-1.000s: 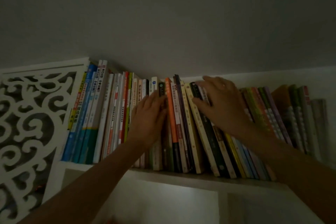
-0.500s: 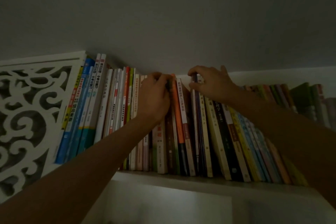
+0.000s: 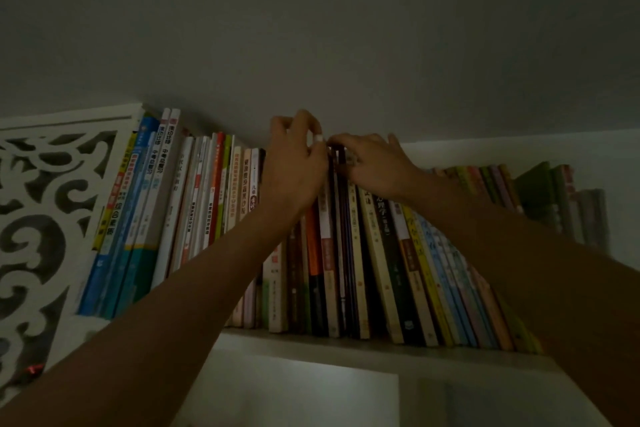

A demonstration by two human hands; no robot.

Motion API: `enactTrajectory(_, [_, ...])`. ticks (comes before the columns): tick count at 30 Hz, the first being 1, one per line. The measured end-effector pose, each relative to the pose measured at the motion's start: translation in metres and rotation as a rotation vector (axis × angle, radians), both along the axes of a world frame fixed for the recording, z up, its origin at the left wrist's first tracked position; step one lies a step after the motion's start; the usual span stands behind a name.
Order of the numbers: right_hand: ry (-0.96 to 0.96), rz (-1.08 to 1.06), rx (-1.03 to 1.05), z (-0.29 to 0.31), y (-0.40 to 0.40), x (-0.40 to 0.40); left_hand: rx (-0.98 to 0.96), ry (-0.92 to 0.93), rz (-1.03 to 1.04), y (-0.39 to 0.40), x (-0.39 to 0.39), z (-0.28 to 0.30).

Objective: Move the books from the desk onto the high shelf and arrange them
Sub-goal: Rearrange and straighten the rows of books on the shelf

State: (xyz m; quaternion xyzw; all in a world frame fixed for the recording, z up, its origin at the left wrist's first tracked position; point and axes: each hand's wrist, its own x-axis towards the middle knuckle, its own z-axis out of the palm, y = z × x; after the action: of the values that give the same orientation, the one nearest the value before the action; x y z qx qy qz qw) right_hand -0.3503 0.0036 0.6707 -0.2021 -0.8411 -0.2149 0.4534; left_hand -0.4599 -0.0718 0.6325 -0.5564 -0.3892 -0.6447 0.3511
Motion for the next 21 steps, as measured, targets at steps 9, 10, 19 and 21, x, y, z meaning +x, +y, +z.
enactTrajectory(9, [0.011,-0.018,0.045,-0.004,0.007,-0.006,-0.275,-0.048,0.143,0.021,0.006,-0.083])
enactTrajectory(10, [0.006,-0.032,0.062,-0.005,0.006,-0.006,-0.29,-0.076,0.204,0.022,0.008,-0.087])
enactTrajectory(19, [0.151,-0.017,0.061,-0.034,0.011,0.005,-0.121,-0.257,-0.061,-0.029,0.021,-0.09])
enactTrajectory(21, [0.229,-0.042,0.049,-0.053,0.013,0.014,-0.137,-0.338,-0.2,-0.038,0.028,-0.101])
